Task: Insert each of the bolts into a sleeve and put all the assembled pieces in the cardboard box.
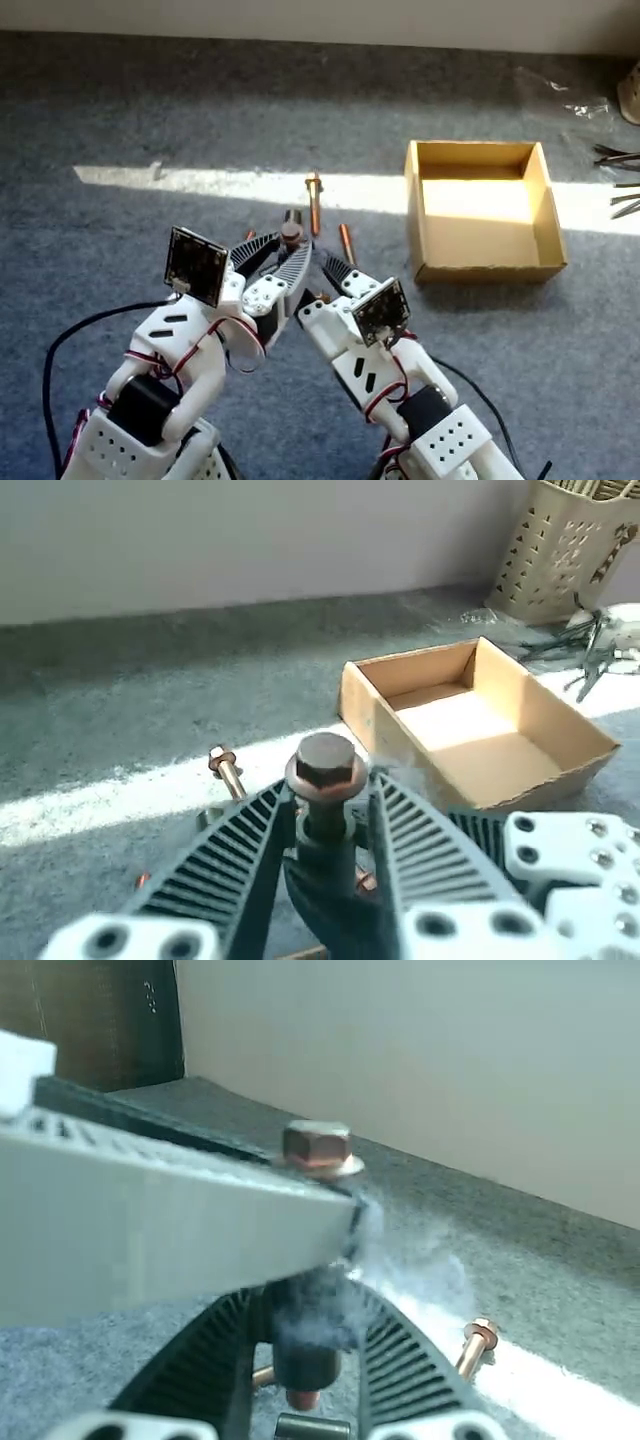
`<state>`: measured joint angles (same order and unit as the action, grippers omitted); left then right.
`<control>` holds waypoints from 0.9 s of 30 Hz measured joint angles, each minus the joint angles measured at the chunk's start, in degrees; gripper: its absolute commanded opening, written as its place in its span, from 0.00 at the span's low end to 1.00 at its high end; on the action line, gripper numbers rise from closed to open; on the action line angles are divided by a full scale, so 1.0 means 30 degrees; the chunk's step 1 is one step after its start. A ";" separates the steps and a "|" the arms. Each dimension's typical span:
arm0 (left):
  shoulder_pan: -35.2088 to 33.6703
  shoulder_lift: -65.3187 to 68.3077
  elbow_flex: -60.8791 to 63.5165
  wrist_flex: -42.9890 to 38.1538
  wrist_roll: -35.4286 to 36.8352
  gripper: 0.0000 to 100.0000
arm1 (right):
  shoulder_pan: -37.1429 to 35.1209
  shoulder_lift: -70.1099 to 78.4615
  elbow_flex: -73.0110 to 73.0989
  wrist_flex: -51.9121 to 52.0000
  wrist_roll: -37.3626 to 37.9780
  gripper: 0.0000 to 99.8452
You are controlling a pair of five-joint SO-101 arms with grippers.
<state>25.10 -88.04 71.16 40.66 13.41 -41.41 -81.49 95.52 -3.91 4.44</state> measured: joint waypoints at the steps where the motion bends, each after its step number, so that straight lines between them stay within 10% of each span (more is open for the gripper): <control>1: -0.0117 0.0000 0.0000 0.0000 -0.0264 0.19 | 0.0000 0.0000 0.0000 0.0000 0.0000 0.00; 27: -0.2784 -0.0381 -0.0029 0.0000 -0.0645 0.19 | 0.2755 0.0029 0.0000 0.3634 0.0029 0.00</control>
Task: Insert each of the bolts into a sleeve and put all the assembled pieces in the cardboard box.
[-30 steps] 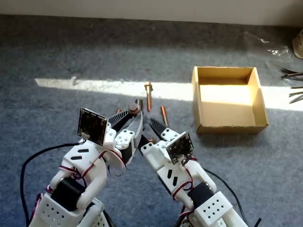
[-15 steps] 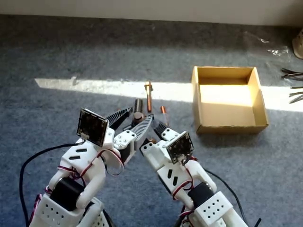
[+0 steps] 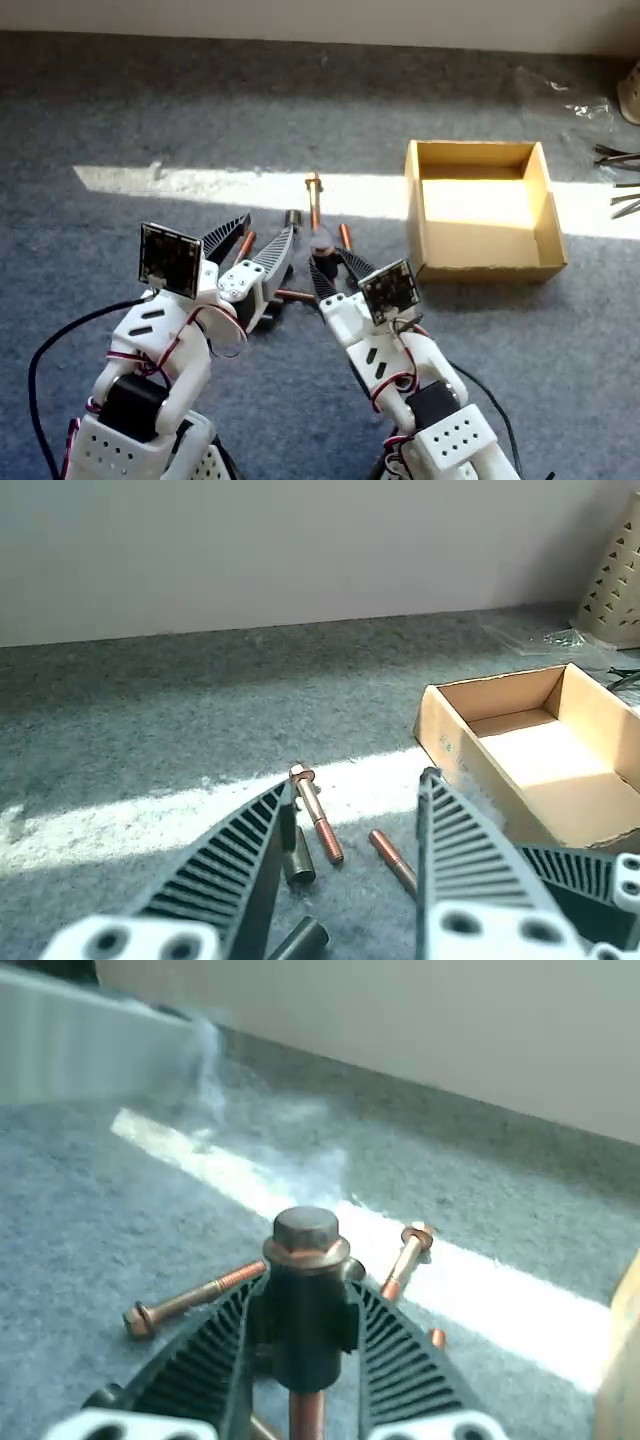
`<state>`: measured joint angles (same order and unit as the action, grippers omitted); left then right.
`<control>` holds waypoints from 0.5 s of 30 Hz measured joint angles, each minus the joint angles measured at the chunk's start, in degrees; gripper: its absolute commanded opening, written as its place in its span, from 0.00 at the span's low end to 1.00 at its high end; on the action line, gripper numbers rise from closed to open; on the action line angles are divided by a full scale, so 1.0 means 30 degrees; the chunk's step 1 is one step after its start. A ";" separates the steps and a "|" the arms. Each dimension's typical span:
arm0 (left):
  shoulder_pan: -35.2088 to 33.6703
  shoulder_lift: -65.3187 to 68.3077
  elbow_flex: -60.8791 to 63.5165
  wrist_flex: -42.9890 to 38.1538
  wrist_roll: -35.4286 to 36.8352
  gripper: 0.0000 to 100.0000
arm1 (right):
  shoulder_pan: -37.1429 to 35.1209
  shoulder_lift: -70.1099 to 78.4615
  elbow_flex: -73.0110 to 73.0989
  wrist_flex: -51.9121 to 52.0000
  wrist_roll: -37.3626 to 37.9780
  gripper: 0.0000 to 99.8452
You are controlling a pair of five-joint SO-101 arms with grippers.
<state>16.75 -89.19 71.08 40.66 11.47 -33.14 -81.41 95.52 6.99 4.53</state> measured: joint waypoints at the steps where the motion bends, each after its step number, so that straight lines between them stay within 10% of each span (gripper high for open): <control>1: 0.0000 -0.0352 0.0000 0.0000 0.0000 0.19 | 0.0264 0.0000 0.0000 0.0205 0.0000 0.00; 15: -0.0498 -0.4864 0.4044 -0.0029 -0.2784 0.01 | 0.5040 0.0000 -0.3546 0.5421 0.1201 0.00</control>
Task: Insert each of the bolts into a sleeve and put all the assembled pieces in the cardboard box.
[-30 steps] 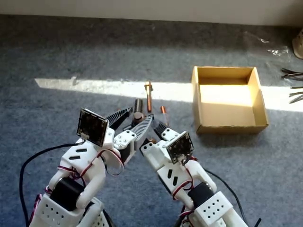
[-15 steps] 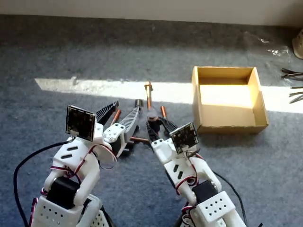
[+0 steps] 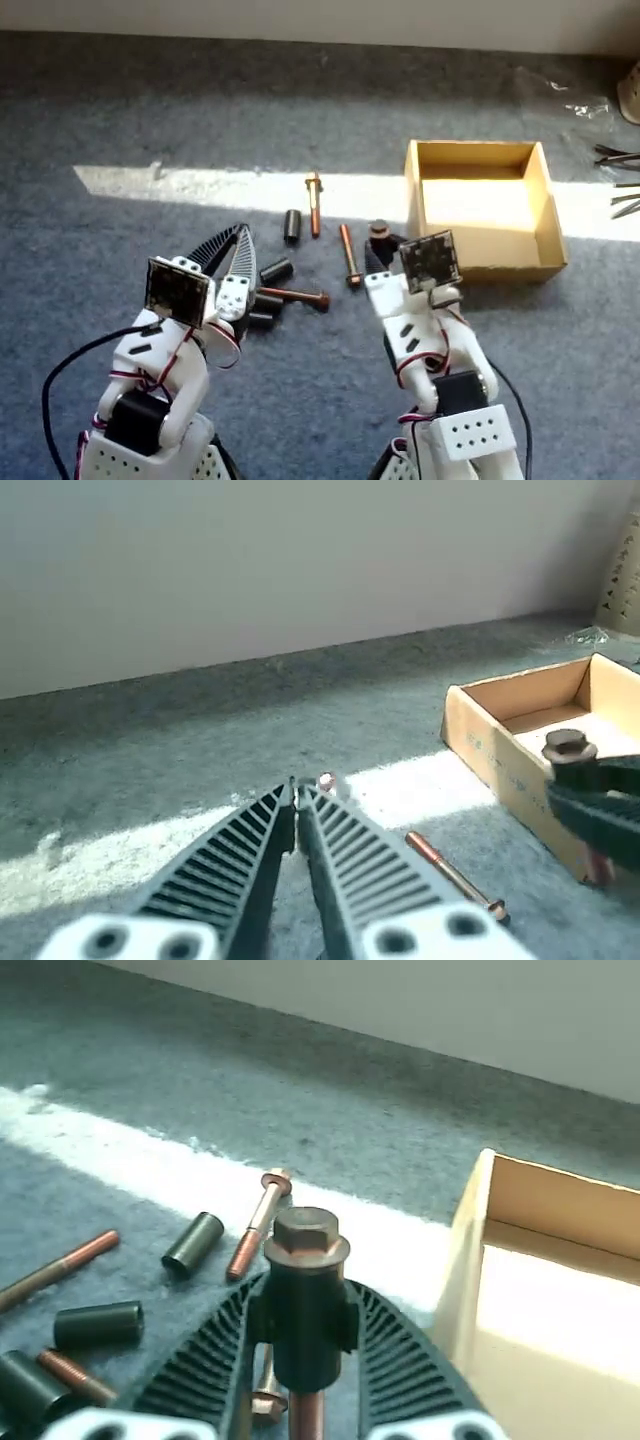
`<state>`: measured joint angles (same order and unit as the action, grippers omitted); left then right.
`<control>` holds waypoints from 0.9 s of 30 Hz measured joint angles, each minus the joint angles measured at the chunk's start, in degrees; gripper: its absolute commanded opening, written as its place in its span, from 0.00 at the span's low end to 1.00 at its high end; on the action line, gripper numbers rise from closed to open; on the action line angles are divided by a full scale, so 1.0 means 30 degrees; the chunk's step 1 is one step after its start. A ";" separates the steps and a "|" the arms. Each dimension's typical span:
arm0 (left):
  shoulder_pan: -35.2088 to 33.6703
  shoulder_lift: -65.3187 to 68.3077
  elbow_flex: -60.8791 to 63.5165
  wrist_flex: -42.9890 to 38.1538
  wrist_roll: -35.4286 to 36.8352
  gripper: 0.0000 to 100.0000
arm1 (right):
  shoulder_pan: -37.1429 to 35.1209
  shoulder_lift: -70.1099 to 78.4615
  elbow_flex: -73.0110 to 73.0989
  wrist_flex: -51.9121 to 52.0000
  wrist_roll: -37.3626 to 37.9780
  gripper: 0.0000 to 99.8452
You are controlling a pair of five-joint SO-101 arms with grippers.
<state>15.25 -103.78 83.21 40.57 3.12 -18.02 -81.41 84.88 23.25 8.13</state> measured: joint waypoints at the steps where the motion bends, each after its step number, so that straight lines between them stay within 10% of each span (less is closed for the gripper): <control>1: 0.0000 -0.0059 0.0234 0.0000 -0.0322 0.01 | 0.0498 0.0000 -0.0293 0.0322 0.0029 0.00; 18: 0.0000 -0.0117 0.1348 0.0000 -0.1817 0.01 | 0.4571 0.0293 -0.4044 0.2696 0.1114 0.00; 27: -0.1348 -0.0117 0.1348 0.0000 -0.1817 0.01 | 0.4806 0.9407 -1.0667 0.5275 0.1143 0.00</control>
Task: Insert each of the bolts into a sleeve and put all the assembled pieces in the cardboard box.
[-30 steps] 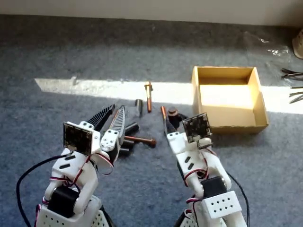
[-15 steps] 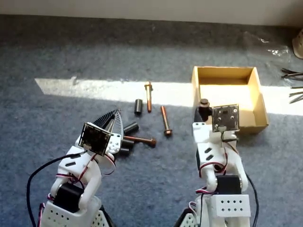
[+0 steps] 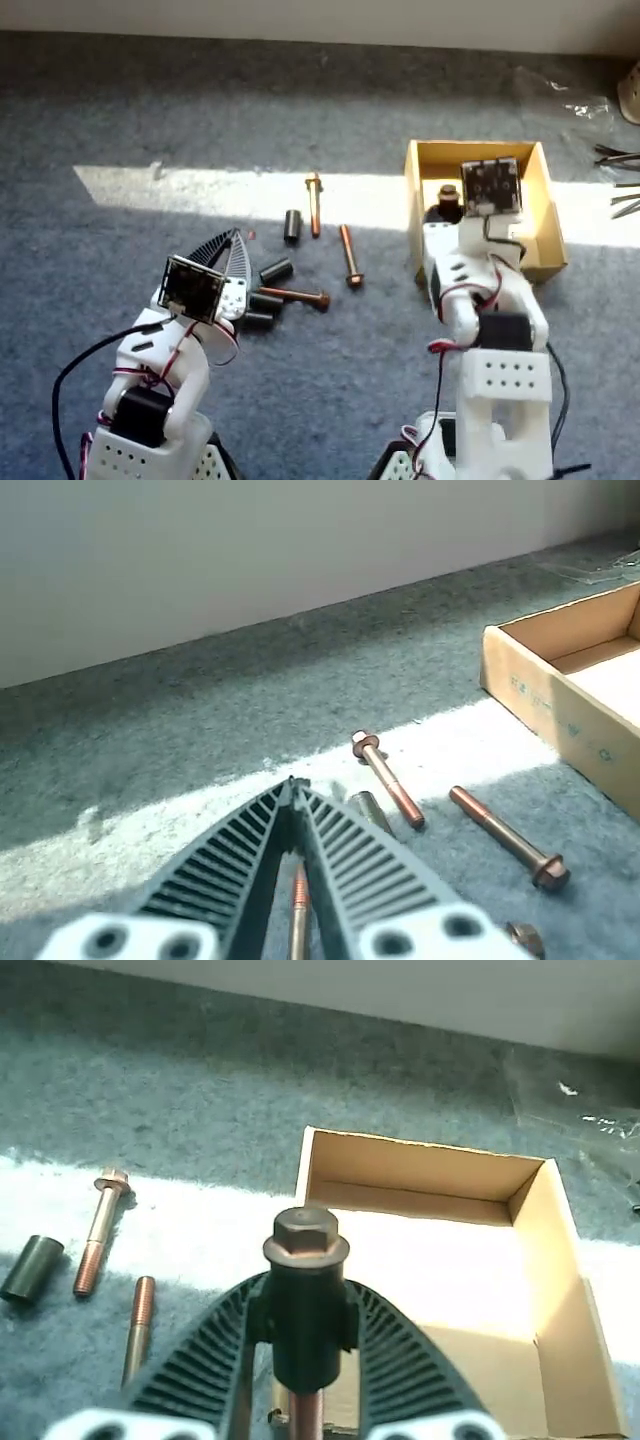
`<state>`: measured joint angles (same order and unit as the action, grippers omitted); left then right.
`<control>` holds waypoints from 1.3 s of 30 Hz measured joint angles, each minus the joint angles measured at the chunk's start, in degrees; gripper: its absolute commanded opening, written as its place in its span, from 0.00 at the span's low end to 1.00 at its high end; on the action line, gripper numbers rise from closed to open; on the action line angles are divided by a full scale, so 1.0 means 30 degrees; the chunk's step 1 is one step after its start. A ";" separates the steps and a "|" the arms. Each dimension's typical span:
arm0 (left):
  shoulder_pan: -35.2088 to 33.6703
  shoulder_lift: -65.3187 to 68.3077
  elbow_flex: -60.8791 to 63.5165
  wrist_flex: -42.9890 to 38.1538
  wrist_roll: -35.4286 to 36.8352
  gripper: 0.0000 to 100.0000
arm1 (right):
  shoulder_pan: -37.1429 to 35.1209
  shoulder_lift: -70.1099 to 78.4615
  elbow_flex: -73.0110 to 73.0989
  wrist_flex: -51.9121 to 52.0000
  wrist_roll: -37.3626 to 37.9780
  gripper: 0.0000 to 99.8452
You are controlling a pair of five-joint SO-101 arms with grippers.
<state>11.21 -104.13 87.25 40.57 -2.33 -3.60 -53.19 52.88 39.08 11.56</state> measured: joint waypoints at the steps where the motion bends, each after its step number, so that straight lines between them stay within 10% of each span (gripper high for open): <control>1: -0.0293 0.0000 0.0000 0.0000 0.0000 0.01 | 0.0029 0.1319 -0.1026 0.0440 0.0000 0.00; 22: -0.1143 -0.0029 0.0410 0.0000 0.0000 0.01 | 0.0527 1.9810 -1.4212 0.3106 0.0000 0.00; 39: -0.1143 -0.0029 0.0410 0.0000 0.0000 0.01 | 0.1553 2.3150 -1.6147 0.3106 0.0000 0.00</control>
<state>7.78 -104.22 88.48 40.57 -2.33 1.05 16.26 4.44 48.40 11.56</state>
